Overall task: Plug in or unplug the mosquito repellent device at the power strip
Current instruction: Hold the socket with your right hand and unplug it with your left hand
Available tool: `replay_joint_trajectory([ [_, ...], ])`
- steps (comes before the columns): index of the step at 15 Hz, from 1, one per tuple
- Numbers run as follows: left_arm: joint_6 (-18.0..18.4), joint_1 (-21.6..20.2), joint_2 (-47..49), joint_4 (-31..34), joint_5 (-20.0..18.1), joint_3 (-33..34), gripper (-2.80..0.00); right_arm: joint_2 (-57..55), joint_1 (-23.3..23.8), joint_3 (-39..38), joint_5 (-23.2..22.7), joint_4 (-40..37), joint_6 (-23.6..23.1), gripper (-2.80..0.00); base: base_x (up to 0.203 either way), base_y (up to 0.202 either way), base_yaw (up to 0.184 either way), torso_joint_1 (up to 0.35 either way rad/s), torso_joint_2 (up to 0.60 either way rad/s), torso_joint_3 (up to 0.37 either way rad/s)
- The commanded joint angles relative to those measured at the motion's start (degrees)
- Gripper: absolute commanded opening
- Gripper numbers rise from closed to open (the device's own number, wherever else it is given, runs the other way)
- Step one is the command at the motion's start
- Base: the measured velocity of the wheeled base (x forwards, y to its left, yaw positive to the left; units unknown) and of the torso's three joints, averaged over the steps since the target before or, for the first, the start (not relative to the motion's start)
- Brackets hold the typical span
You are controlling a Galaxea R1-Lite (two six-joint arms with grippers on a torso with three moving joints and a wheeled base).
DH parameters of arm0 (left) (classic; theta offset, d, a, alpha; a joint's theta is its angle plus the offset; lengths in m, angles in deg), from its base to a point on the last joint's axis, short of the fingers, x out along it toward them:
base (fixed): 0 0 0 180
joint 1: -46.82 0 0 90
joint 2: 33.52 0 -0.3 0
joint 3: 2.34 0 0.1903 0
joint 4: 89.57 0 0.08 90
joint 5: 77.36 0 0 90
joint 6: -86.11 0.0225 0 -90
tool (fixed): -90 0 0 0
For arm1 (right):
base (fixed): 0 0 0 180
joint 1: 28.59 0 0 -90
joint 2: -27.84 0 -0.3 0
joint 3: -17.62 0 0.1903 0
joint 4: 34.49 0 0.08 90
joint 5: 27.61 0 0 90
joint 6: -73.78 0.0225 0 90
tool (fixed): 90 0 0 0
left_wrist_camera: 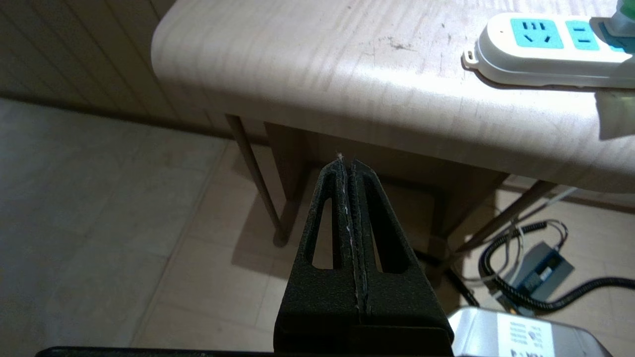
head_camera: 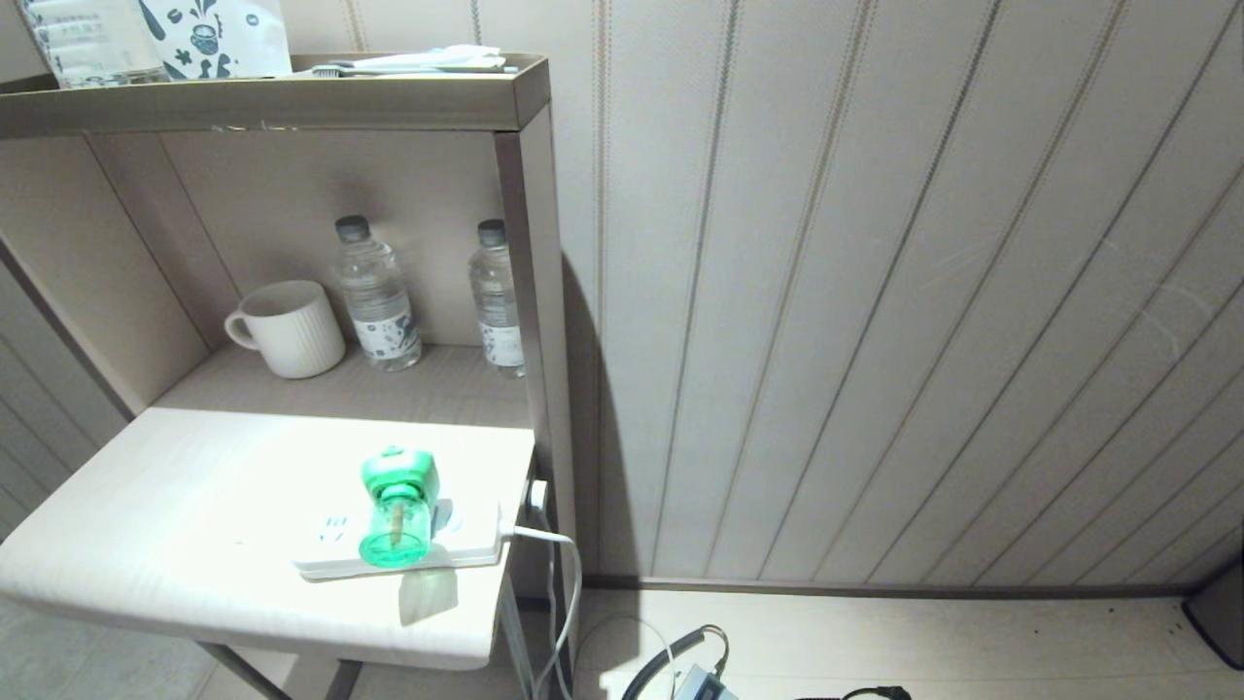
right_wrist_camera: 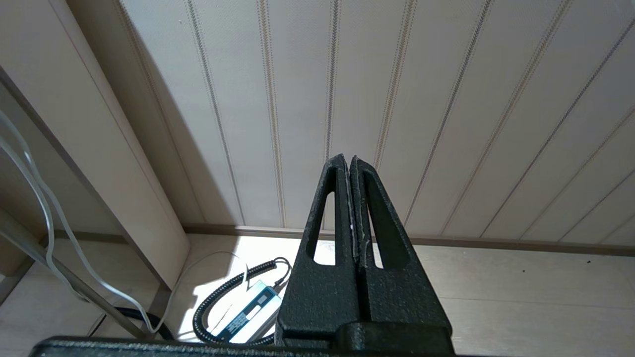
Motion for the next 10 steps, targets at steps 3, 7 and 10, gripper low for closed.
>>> replay_joint_trajectory([
  [3, 5.0, 0.6, -14.2, -12.7, 2.1, 12.9, -2.8, -0.1, 0.0, 0.0, 0.0, 0.0, 0.0, -2.8, 0.0, 0.0, 0.0, 0.0, 0.0, 0.0],
  [7, 6.0, 0.8, -14.2, -17.8, -5.9, 17.8, -2.8, -0.1, 0.0, 0.0, 0.0, 0.0, 0.0, -2.8, 0.0, 0.0, 0.0, 0.0, 0.0, 0.0],
  [10, 4.4, 0.8, -14.1, -26.5, -8.7, 19.7, -2.8, -0.1, 0.0, 0.0, 0.0, 0.0, 0.0, -2.8, 0.0, 0.0, 0.0, 0.0, 0.0, 0.0],
])
